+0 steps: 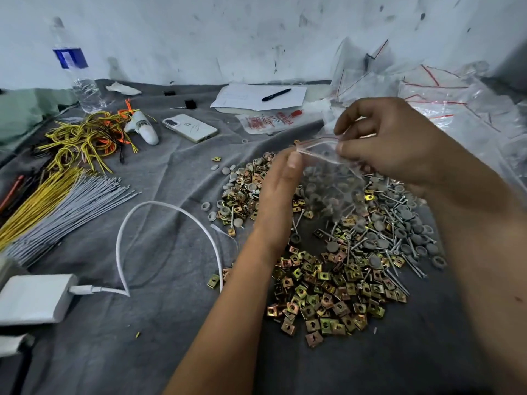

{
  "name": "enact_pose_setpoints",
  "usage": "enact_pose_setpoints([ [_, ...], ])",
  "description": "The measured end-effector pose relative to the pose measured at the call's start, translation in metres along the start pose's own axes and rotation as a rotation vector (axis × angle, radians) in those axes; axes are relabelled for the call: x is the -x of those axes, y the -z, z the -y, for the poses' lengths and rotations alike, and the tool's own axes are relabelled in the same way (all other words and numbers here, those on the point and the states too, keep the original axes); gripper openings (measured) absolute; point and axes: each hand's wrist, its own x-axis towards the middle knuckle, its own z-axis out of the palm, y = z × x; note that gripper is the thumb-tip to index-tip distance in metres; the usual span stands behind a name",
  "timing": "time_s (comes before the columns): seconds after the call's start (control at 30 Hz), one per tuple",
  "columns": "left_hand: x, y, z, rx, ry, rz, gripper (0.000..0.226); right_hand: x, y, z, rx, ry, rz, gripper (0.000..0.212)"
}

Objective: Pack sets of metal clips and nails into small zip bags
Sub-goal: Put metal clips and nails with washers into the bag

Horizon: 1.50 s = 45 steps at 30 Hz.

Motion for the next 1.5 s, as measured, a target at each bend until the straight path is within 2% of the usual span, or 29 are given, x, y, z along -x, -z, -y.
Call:
enact_pose_setpoints([
  [0.07,0.002,-0.002,0.001,-0.032,-0.001,0.102,0.039,-0.003,0.002,-0.002,-0.138,-0.058,0.013,0.026],
  [0.13,0.003,-0.001,0.002,-0.033,-0.002,0.137,0.014,-0.004,0.008,-0.004,-0.211,-0.083,0.029,0.029],
  [0.2,0.003,0.001,0.002,-0.041,0.025,0.125,0.021,-0.005,0.018,-0.007,-0.043,-0.065,0.044,0.034],
  [0.27,0.003,-0.001,0.000,-0.049,0.053,0.114,0.028,-0.008,0.027,-0.009,0.280,-0.034,0.054,0.037],
  [0.3,0.004,-0.001,-0.001,-0.049,0.060,0.118,0.029,-0.009,0.030,-0.010,0.409,0.008,0.009,0.037],
  [0.37,0.004,-0.002,0.000,-0.048,0.079,0.106,0.030,-0.010,0.034,-0.016,0.494,0.162,-0.252,0.033],
  [0.43,0.003,-0.001,0.002,-0.042,0.108,0.046,0.034,-0.008,0.032,-0.021,0.285,0.252,-0.451,0.027],
  [0.47,0.002,-0.001,0.003,-0.027,0.120,0.012,0.035,-0.007,0.028,-0.025,0.099,0.210,-0.453,0.019],
  [0.5,0.001,-0.001,0.003,-0.003,0.133,-0.020,0.035,-0.004,0.021,-0.029,-0.037,0.108,-0.392,0.009],
  [0.57,0.001,-0.002,0.003,0.033,0.168,-0.073,0.037,0.002,0.005,-0.044,-0.118,-0.137,-0.185,0.032],
  [0.63,0.001,-0.002,0.002,0.073,0.209,-0.104,0.035,0.010,-0.013,-0.059,-0.163,-0.245,-0.028,0.050],
  [0.7,0.002,-0.002,0.001,0.109,0.235,-0.104,0.032,0.017,-0.027,-0.070,-0.247,-0.185,0.006,0.053],
  [0.8,0.000,-0.001,0.002,0.146,0.296,-0.077,0.030,0.021,-0.037,-0.083,-0.389,-0.079,-0.101,0.023],
  [0.9,-0.001,0.000,0.002,0.185,0.351,-0.034,0.029,0.022,-0.040,-0.090,-0.446,-0.067,-0.148,0.012],
  [1.03,-0.003,0.002,0.002,0.225,0.392,-0.028,0.023,0.024,-0.039,-0.094,-0.412,0.002,-0.189,0.015],
  [1.23,-0.003,0.000,0.004,0.199,0.375,0.002,0.028,0.026,-0.041,-0.097,-0.390,0.021,-0.269,0.037],
  [1.4,-0.003,0.004,0.006,0.209,0.414,0.127,0.020,0.027,-0.037,-0.093,-0.485,0.041,-0.320,0.028],
  [1.5,-0.002,0.004,0.006,0.255,0.381,0.162,0.020,0.027,-0.034,-0.092,-0.568,0.007,-0.280,0.027],
])
